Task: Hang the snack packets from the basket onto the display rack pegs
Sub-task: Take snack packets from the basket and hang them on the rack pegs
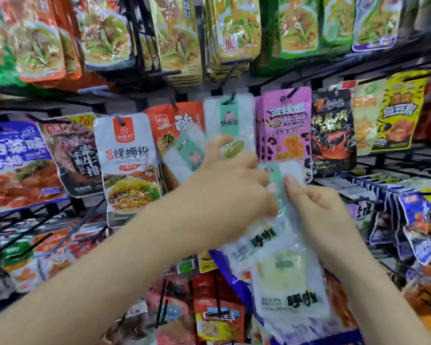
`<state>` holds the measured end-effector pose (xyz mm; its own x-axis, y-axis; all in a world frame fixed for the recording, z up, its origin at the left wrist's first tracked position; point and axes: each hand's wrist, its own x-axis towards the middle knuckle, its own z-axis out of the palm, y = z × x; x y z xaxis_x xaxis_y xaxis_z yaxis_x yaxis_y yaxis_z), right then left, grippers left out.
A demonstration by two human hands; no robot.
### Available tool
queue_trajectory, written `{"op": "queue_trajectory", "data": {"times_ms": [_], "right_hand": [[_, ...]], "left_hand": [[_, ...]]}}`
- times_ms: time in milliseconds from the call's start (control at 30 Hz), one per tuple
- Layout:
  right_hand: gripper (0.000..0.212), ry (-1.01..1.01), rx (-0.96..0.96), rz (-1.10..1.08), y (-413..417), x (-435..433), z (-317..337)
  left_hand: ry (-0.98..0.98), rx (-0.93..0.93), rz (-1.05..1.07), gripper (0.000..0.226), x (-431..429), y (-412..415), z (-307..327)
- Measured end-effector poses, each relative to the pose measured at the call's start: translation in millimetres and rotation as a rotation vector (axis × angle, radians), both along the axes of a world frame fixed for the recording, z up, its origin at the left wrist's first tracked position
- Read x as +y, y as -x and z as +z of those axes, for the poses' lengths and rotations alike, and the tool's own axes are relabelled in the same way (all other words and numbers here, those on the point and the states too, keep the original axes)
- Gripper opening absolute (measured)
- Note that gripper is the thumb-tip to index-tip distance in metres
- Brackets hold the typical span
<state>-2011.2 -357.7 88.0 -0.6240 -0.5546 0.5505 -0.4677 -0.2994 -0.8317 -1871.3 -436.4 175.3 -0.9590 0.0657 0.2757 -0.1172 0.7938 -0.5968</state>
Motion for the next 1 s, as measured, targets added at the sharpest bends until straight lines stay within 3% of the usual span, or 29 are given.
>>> {"op": "queue_trajectory", "data": {"times_ms": [100,233,300,367,533,600,733,833,900,1000], "right_hand": [[0.084,-0.009,0.021,0.140,-2.2,-0.5,-4.8],[0.062,0.076,-0.158,0.270,-4.9,7.4,-5.3],[0.066,0.092,-0.175,0.285,-6.5,6.3,-7.6],[0.068,0.108,-0.227,0.327,-9.1,2.7,-8.4],[0.016,0.077,-0.367,0.462,-17.2,4.4,-6.7],[0.005,0.064,-0.391,0.487,-17.9,5.0,-8.4],[0.014,0.119,-0.419,0.425,-19.6,1.3,-8.8],[0.020,0.152,-0.395,0.338,-14.6,3.7,-4.6],[0.020,0.144,-0.353,0.278,-11.3,5.1,-2.6],[0.019,0.153,-0.315,0.263,-12.6,3.2,-0.4]], "left_hand": [[0.084,0.147,-0.270,0.020,-0.1,4.8,-29.1],[0.042,0.361,-0.441,0.016,-19.8,10.2,-53.5],[-0.084,0.451,-0.484,0.015,-25.8,13.5,-59.0],[-0.213,0.473,-0.486,0.031,-27.4,16.5,-63.3],[-0.527,0.464,-0.559,0.048,-25.7,17.9,-65.6],[-0.581,0.463,-0.585,0.052,-25.8,19.5,-62.0],[-0.566,0.472,-0.492,0.062,-25.1,14.3,-51.9],[-0.624,0.783,-0.379,0.054,-33.8,1.3,-31.8],[-0.859,0.993,-0.272,0.039,-40.7,-1.1,-14.1],[-1.284,0.969,-0.108,0.033,-46.7,10.7,-1.0]]}}
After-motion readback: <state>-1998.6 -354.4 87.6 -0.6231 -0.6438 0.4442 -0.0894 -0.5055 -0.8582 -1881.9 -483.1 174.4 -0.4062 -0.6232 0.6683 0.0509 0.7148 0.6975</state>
